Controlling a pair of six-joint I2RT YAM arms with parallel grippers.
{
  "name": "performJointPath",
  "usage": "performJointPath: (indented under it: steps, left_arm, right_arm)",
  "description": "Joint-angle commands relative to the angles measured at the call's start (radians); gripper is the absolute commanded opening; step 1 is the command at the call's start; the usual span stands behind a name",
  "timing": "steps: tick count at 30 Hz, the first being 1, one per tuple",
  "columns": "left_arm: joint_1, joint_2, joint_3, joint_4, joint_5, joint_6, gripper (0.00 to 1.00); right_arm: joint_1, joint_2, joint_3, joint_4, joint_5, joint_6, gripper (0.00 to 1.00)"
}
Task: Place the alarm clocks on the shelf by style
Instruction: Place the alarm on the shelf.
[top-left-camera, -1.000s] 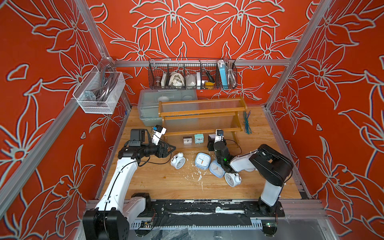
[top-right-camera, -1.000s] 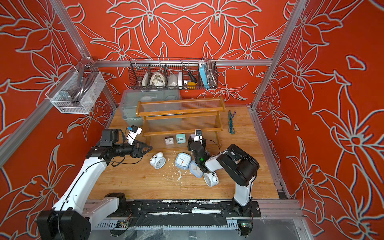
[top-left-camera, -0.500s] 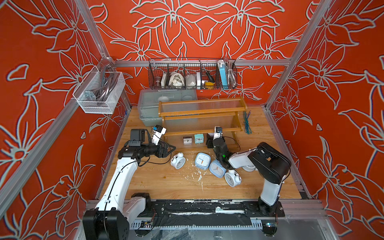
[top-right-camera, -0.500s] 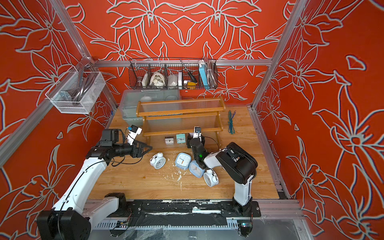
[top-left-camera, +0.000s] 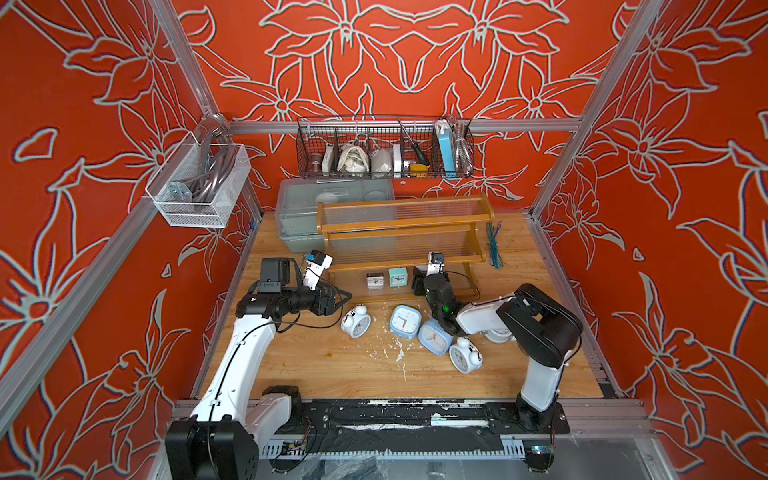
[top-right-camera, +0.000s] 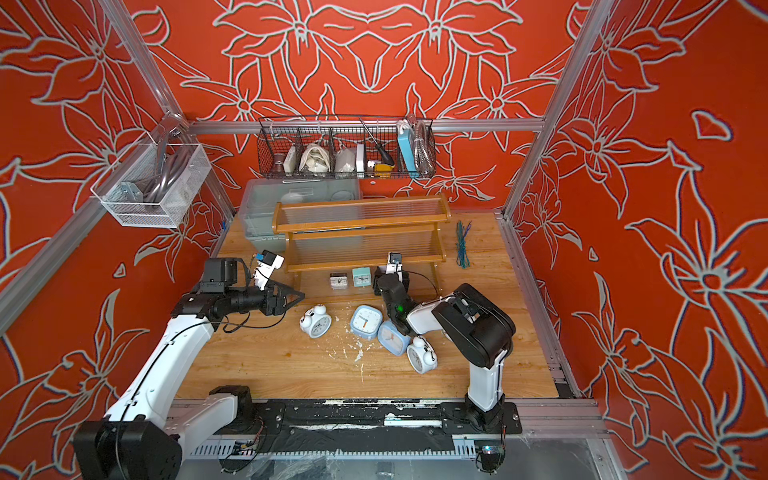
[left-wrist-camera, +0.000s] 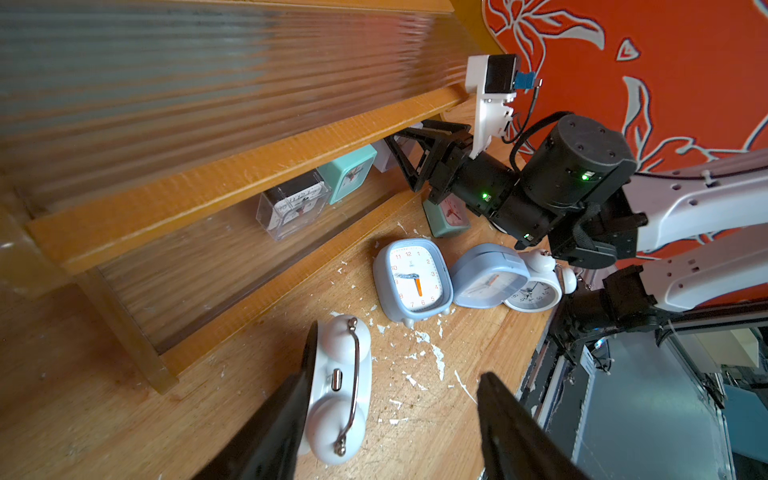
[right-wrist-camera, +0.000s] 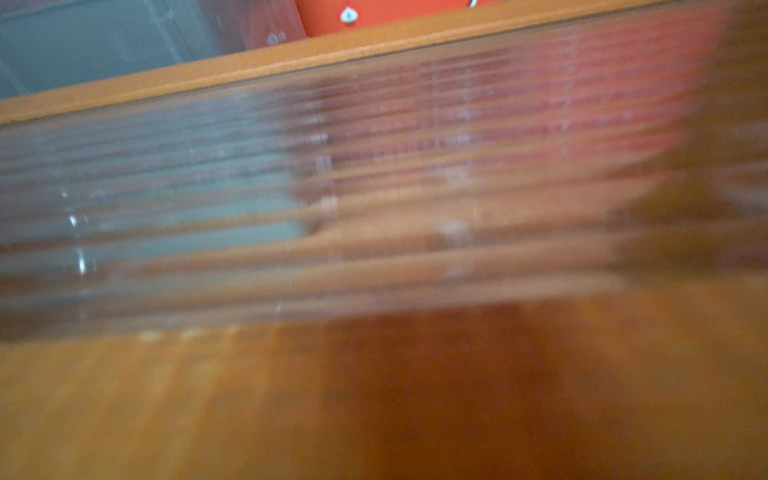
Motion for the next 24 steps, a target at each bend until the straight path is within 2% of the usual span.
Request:
performJointPath:
  steps: [1,14,24]
  left_arm:
    - [0.005,-0.016,-0.01,0.0,0.011,0.009,0.66]
    - [0.009,-0.016,-0.012,0.0,0.014,0.009,0.66]
    - [0.009,-0.011,-0.012,0.002,0.012,0.009,0.66]
  right_arm:
    - [-0.006,0.025,0.026,-0.02,-0.011,0.03,0.55]
    - [-0.006,0.065,0.004,0.008,-0.004,0.019,0.63]
    - [-0.005,0.043,0.001,0.003,-0.016,0.009,0.73]
